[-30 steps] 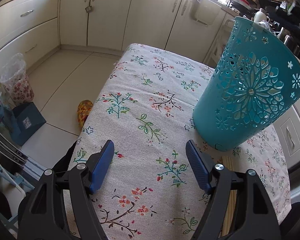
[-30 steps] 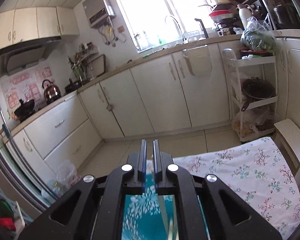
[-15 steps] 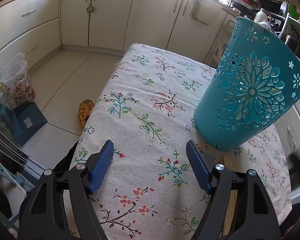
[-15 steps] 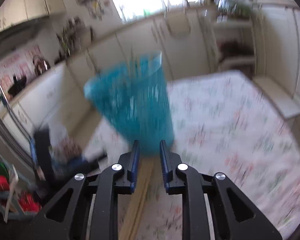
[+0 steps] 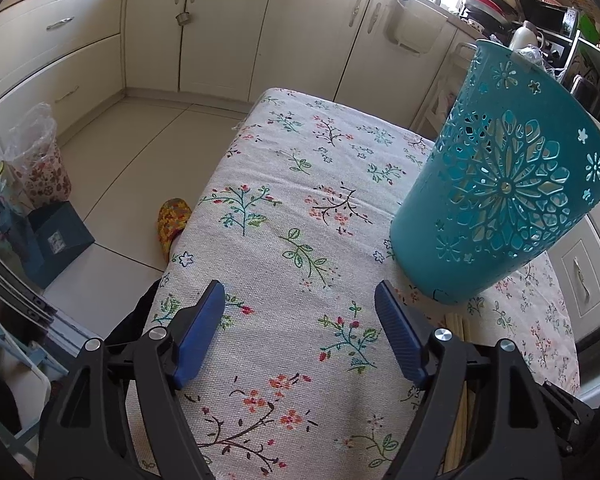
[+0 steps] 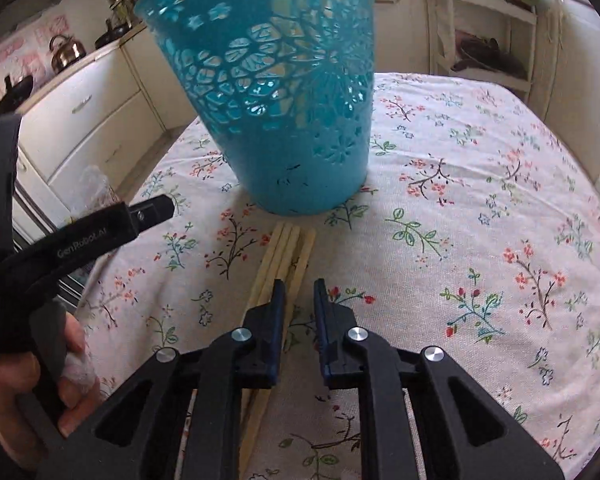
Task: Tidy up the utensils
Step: 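Move both grippers back down beside the stick bundle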
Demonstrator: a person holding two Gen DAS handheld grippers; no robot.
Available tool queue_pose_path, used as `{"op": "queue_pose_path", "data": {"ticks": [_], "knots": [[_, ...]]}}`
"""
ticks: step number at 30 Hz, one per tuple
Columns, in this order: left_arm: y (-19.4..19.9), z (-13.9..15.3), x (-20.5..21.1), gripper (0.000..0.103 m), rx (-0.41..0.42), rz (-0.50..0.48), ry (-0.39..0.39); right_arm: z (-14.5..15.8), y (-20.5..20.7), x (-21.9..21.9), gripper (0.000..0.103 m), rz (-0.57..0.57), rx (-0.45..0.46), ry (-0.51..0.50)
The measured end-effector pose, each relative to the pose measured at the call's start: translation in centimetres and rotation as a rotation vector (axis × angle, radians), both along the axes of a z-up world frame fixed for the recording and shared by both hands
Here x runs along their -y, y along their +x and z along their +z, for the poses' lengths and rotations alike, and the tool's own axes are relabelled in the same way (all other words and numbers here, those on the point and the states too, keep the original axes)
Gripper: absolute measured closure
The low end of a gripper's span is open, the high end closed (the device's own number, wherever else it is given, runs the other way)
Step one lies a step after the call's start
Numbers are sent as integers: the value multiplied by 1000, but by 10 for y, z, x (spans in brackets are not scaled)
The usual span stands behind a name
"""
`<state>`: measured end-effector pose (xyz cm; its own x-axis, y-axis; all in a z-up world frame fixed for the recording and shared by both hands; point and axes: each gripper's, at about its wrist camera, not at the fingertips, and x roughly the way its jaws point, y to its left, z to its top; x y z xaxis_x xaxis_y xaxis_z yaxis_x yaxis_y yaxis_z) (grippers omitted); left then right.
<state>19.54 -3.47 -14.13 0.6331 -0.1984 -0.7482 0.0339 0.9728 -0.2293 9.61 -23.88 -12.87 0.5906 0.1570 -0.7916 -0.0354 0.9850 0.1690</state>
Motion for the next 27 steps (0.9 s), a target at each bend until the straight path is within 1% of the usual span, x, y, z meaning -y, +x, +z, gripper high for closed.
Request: {"op": "queue_pose_path", "data": {"ticks": [3,5,7,13,17,20,24,27], "knots": [[0,0,1,29,-1,-1,4,2,-1,-8,88,21,8,-56],[0,0,0,29,-1,-2,3,3,-3,-11,92,39,8,-85],[0,0,0,28,0,-2,0,3,-4,-7,95,45,-2,-82],[0,0,-2,28,0,-6,-9,1,-6,14,96,8,-12,-86],[-2,2,-1,28,14,-15,-7,-1,-13,27,96,-12,0,-40],[-10,10,11,28,43,-66,41,-3,-15,35,96,-23,14,21],[-23,9,39,28,9,-171,70,-3,-14,41,96,-28,14,75],[-29,5,61,28,-6,-211,131,-3,-14,44,97,-32,13,115]]}}
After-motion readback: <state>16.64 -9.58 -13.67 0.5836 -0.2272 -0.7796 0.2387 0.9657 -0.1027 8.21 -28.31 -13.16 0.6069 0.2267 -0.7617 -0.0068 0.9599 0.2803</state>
